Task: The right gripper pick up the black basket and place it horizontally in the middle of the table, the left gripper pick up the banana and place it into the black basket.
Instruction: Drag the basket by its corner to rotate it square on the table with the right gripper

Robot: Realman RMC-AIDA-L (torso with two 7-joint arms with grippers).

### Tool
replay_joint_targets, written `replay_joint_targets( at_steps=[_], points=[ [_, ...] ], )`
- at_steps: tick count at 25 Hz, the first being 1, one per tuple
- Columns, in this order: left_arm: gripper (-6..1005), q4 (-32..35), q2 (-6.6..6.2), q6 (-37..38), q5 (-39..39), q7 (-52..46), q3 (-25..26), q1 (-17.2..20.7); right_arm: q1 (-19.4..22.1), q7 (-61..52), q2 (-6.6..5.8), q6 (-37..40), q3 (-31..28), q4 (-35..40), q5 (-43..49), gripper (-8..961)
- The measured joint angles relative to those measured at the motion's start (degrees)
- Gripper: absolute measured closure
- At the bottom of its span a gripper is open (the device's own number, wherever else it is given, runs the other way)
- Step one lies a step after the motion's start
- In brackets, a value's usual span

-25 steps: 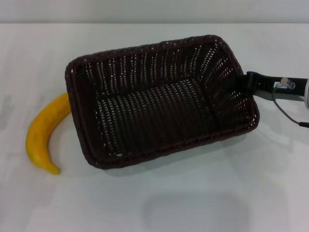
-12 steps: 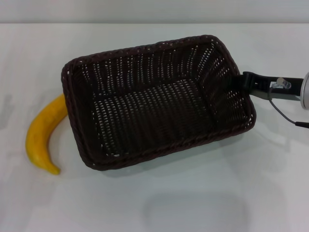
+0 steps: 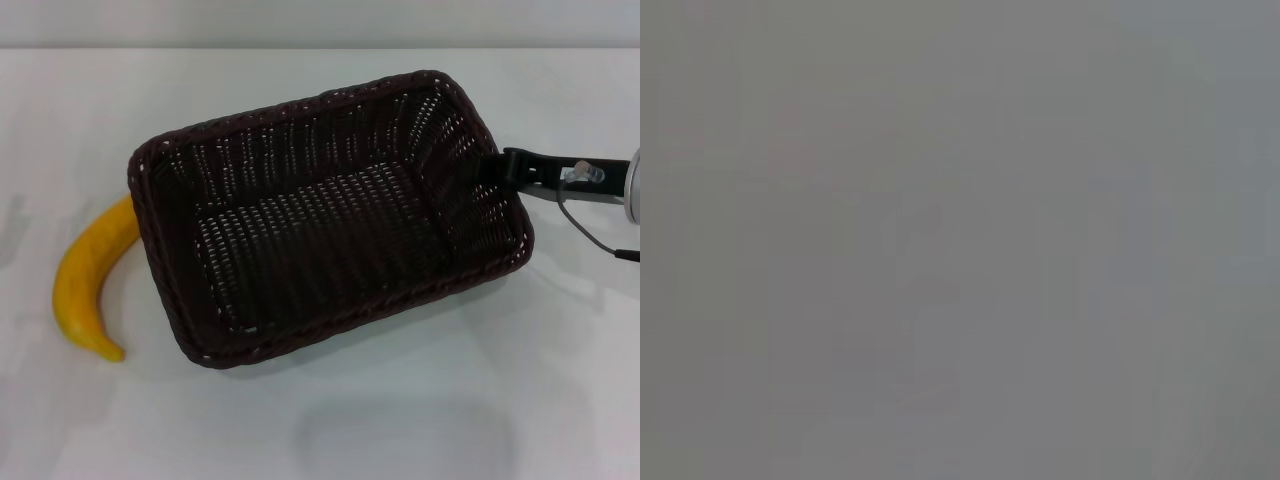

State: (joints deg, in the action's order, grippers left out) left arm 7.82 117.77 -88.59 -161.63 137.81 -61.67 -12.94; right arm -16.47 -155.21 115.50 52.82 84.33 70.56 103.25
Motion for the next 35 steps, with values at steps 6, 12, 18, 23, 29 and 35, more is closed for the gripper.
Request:
replay_joint_targets(
  at_steps=[6, 12, 18, 23, 29, 35],
  points=[
    [133, 0.0, 0.0, 0.06, 0.0, 0.0, -0.1, -0.07, -0.32, 1.54, -0.03, 0.18, -0.07, 0.46, -0.18, 707],
    [133, -0.04, -0.07, 0.66, 0.0, -0.52, -0.09, -0.07, -0.59, 2.39, -0.11, 0.32, -0.57, 0.44, -0.9, 669],
    [133, -0.02, -0.18, 1.06, 0.01, -0.89, -0.18, -0.17, -0.47, 2.92, -0.1, 0.36, -0.93, 0.59, -1.5, 636],
    [134, 0.0, -0.49, 1.24, 0.01, -1.34, -0.12, 0.05, -0.18, 3.43, -0.1, 0.75, -1.7, 1.25, -1.52, 629],
    [136, 0.0, -0.56, 1.39, 0.01, -1.42, -0.14, 0.08, -0.08, 6.39, -0.1, 1.47, -3.23, 1.4, -1.86, 591],
    [137, 0.0, -0.48, 1.73, 0.04, -1.42, -0.26, -0.3, -0.4, 15.25, -0.15, 2.95, -6.62, 0.5, -7.01, 553]
  ],
)
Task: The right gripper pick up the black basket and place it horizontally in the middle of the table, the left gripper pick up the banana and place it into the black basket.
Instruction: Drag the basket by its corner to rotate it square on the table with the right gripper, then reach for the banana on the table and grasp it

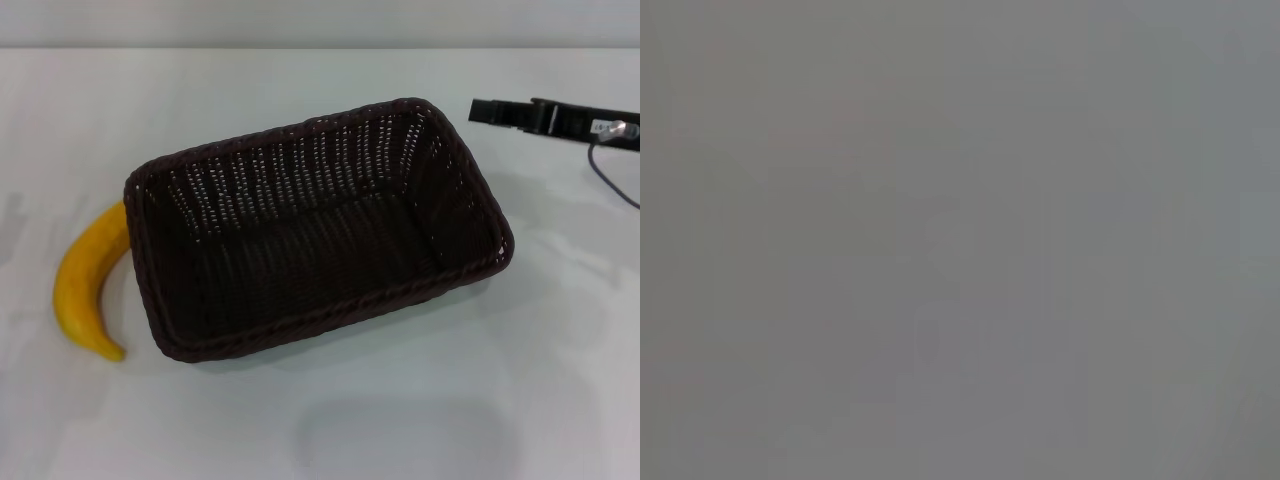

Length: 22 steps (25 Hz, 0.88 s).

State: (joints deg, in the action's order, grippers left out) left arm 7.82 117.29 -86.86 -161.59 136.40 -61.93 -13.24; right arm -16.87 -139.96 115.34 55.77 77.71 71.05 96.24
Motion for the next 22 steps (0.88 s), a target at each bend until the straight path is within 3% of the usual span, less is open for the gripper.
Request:
replay_joint_targets(
  at_steps=[7, 12, 18, 22],
  points=[
    [137, 0.0, 0.05, 0.46, 0.14, 0.01, -0.12, -0.24, -0.16, 12.4, -0.04, -0.05, -1.22, -3.37, -7.57, 509],
    [138, 0.0, 0.07, 0.69, 0.22, 0.14, -0.12, -0.71, -0.19, 22.8, -0.04, 0.07, -3.18, -5.33, -13.0, 272],
    [136, 0.29, 0.35, 0.68, 0.72, 0.08, -0.02, -0.7, 0.31, 38.58, -0.04, -0.35, -3.98, -6.54, -21.12, 144],
    [135, 1.97, 0.89, 0.56, 0.88, 0.06, -0.09, -0.22, 0.31, 46.32, -0.04, -3.15, -4.46, -7.21, -22.65, 145]
  ],
)
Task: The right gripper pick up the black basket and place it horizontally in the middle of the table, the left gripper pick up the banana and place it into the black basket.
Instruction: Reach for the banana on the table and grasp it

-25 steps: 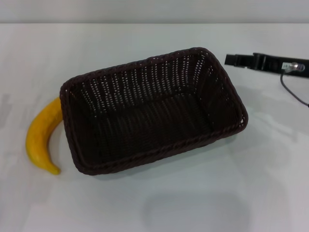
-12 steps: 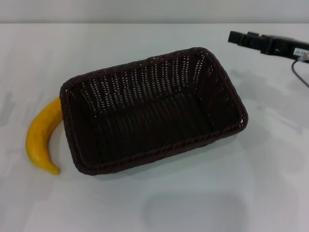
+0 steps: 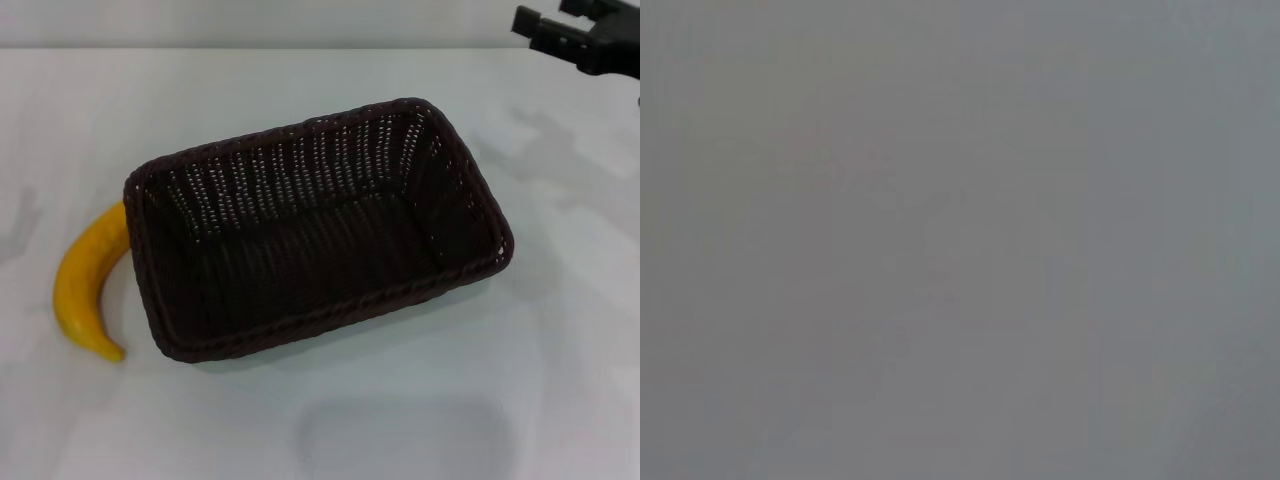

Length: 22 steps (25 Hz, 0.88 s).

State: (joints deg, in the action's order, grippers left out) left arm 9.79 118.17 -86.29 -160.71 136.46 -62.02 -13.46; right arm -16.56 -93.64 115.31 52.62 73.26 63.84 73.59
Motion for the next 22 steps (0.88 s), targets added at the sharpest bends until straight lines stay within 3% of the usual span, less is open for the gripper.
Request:
replay_joint_targets(
  at_steps=[6, 10, 11, 22],
  points=[
    [133, 0.91, 0.69, -0.81, 0.24, 0.2, -0.03, 0.14, -0.3, 11.56, 0.16, -3.8, -3.23, -3.97, -5.44, 145],
    [132, 0.95, 0.83, -1.49, 0.32, 0.33, -0.03, 0.14, -0.26, 12.78, 0.16, -4.13, -3.49, -4.33, -6.24, 144],
    [132, 0.95, 0.83, -1.49, 0.32, 0.33, -0.03, 0.14, 0.09, 19.64, 0.13, -6.93, -6.28, -5.56, -8.35, 144],
    [132, 1.02, 0.82, -2.1, 0.28, 0.39, 0.07, -0.56, 0.17, 27.61, 0.23, -10.42, -10.74, -7.77, -14.94, 149]
  ],
)
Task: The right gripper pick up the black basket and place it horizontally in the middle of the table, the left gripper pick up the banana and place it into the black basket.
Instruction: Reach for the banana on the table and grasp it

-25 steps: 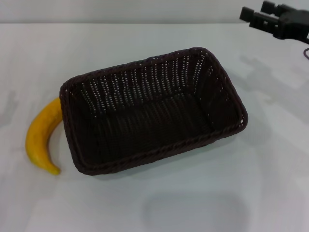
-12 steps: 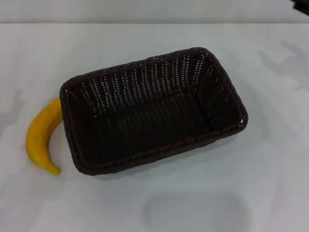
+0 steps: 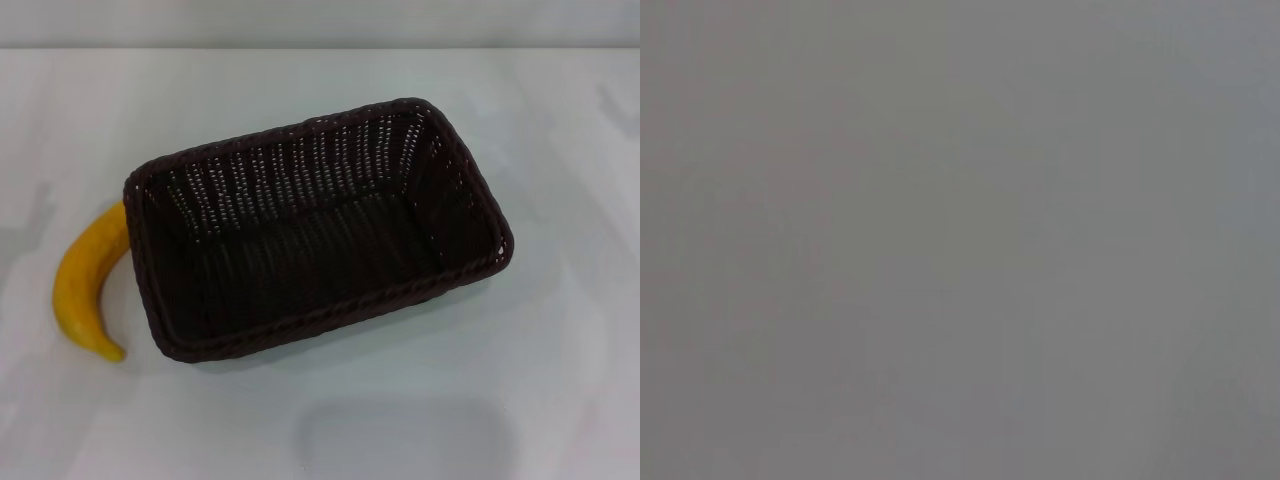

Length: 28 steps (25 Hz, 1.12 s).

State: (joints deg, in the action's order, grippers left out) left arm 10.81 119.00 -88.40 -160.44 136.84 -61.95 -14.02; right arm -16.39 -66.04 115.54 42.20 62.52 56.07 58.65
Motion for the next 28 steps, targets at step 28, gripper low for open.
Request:
replay_joint_targets(
  at_steps=[28],
  points=[
    [136, 16.47, -0.13, 16.8, 15.51, -11.73, -0.02, 5.55, 0.55, 18.96, -0.38, 8.02, -0.73, -12.07, -24.94, 154]
  ],
)
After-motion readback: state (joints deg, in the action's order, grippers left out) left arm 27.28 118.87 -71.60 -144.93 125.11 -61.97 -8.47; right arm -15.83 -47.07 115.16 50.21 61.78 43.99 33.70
